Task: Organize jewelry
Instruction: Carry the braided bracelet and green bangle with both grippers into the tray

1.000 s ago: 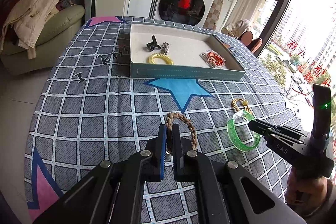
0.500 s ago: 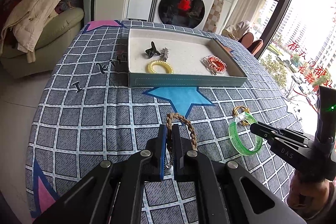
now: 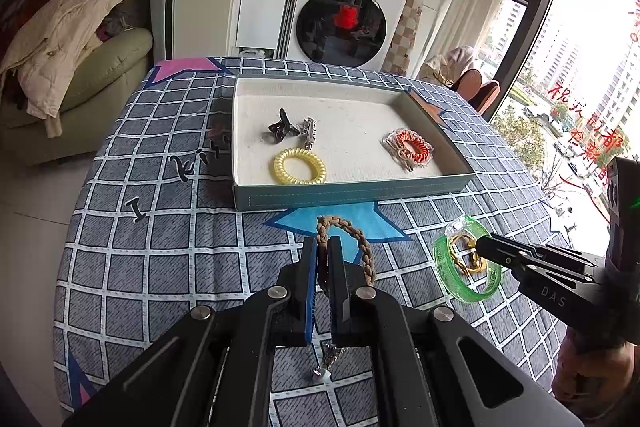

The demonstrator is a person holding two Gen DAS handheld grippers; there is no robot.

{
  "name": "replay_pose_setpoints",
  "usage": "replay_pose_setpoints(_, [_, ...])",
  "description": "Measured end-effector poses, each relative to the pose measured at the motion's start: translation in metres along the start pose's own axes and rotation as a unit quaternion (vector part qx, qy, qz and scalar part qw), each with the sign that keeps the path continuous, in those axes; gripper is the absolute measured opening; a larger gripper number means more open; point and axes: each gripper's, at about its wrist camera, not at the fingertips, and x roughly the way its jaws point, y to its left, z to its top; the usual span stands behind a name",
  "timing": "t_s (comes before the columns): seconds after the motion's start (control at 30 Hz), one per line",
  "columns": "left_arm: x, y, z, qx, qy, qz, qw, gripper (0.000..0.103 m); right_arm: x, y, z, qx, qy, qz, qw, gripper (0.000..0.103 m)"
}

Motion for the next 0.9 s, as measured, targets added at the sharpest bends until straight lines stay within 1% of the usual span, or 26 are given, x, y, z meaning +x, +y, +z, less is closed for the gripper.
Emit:
replay_pose_setpoints(0.33, [0.018,0.003,0.027,0.001,-0.010,0.003,0.9999,0.025,0.012,-0.002,0.024,-0.002,-0.001,0.003,1.000,0.008])
replay_pose_setpoints(0.57, [0.042,0.003,0.058,0.012,-0.020,0.013,0.9996,0.025,0.027,0.000,0.058,-0.010,-0.011,-0.006,1.000,0.008])
replay_pose_setpoints(0.77, [0.071,0.007,0.076,0.011,-0.006,0.024,0.9996,0.025,0.049,0.001,0.088,-0.011,-0.015,-0.020,1.000,0.008])
replay_pose_setpoints(0.9, [0.091,0.006,0.082,0.021,0.007,0.035,0.9992,0.025,0.070,0.000,0.102,-0.008,-0.007,-0.028,1.000,0.008])
